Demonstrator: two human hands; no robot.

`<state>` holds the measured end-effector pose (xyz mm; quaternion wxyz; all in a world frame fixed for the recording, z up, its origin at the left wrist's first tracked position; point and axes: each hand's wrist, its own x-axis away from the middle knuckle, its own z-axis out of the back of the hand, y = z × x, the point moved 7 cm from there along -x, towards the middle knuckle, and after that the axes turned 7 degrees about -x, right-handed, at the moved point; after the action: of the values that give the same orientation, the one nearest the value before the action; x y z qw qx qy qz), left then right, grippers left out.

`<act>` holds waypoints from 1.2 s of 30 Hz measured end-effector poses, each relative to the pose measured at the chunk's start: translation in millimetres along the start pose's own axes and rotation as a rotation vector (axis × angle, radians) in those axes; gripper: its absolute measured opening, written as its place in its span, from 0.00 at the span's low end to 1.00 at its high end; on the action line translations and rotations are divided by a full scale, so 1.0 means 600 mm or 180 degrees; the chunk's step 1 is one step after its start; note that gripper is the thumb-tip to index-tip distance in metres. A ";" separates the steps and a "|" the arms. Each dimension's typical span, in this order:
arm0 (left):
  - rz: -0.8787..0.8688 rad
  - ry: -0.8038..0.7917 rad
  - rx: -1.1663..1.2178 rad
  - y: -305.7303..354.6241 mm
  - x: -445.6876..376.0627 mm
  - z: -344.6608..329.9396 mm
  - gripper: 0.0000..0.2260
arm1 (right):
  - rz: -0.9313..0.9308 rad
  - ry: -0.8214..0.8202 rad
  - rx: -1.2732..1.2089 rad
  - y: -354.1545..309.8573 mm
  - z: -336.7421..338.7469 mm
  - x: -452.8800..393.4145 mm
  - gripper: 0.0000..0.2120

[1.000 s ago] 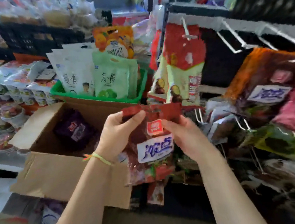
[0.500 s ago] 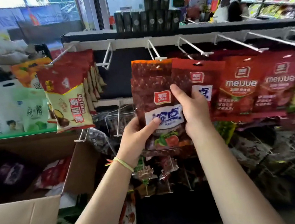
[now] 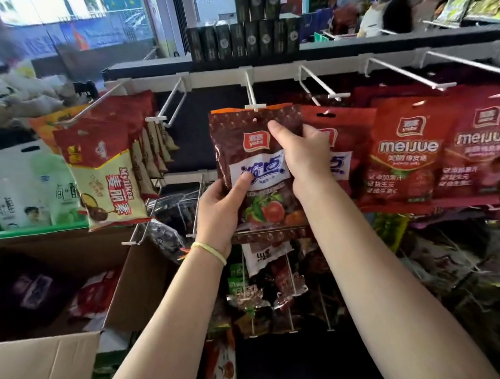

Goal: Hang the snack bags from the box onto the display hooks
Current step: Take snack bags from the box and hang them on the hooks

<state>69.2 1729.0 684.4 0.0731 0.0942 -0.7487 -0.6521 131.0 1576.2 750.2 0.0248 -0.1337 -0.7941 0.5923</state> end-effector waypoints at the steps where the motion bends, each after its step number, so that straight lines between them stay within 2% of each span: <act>1: 0.0025 0.0017 0.0005 -0.005 0.000 0.000 0.13 | 0.0038 0.0030 0.0073 0.000 0.002 0.001 0.05; 4: 0.0069 0.0063 -0.0038 -0.013 -0.001 0.004 0.12 | 0.0201 0.0107 0.0191 0.006 0.008 0.004 0.03; 6: 0.0040 0.0071 -0.0136 -0.011 -0.006 0.010 0.11 | 0.0514 0.0264 0.0291 0.005 0.012 0.012 0.08; 7: 0.0012 0.0064 -0.0210 -0.011 -0.010 0.014 0.11 | 0.0814 0.0432 0.0493 -0.002 0.016 0.022 0.12; 9: -0.0061 0.0049 -0.0428 -0.013 -0.018 0.026 0.11 | 0.1778 0.0818 0.1119 -0.031 0.015 0.062 0.16; 11: -0.0159 0.0050 -0.0742 -0.018 -0.024 0.043 0.12 | 0.2584 0.0900 0.1419 -0.042 -0.005 0.112 0.13; 12: -0.0193 0.0056 -0.0906 -0.022 -0.025 0.055 0.12 | 0.2717 0.0736 0.1407 -0.034 -0.020 0.129 0.10; 14: -0.0159 0.0002 -0.1172 -0.039 -0.018 0.089 0.09 | 0.2387 0.0015 0.1300 0.003 -0.064 0.146 0.04; 16: 0.0024 -0.0020 -0.1260 -0.071 -0.008 0.145 0.03 | 0.1489 -0.0761 0.1264 0.071 -0.116 0.158 0.02; 17: 0.0120 0.0057 -0.1291 -0.088 -0.002 0.186 0.04 | 0.0983 -0.1049 0.1225 0.110 -0.143 0.167 0.04; 20: 0.0320 0.0541 -0.1310 -0.129 0.014 0.341 0.06 | -0.0389 -0.1558 0.0987 0.230 -0.228 0.210 0.10; 22: 0.0409 0.0991 -0.1361 -0.144 0.029 0.466 0.06 | -0.0930 -0.1783 0.1031 0.304 -0.297 0.254 0.11; 26: 0.0644 0.1859 -0.1730 -0.169 0.051 0.729 0.06 | -0.1598 -0.2285 0.1136 0.440 -0.457 0.359 0.10; 30: 0.0767 0.2227 -0.2379 -0.174 0.048 0.931 0.06 | -0.1997 -0.2521 0.1371 0.552 -0.614 0.438 0.09; 32: 0.0580 0.2211 -0.3096 -0.177 0.032 1.002 0.08 | -0.2073 -0.2538 0.1498 0.607 -0.683 0.457 0.08; 36: 0.0683 0.1558 -0.4375 -0.220 -0.005 1.076 0.21 | -0.1997 -0.2693 0.1991 0.694 -0.781 0.465 0.08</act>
<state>-71.8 2333.6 463.8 0.3440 0.0962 -0.1385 -0.9237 31.3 2191.0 461.5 -0.0813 0.3669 -0.5251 0.7635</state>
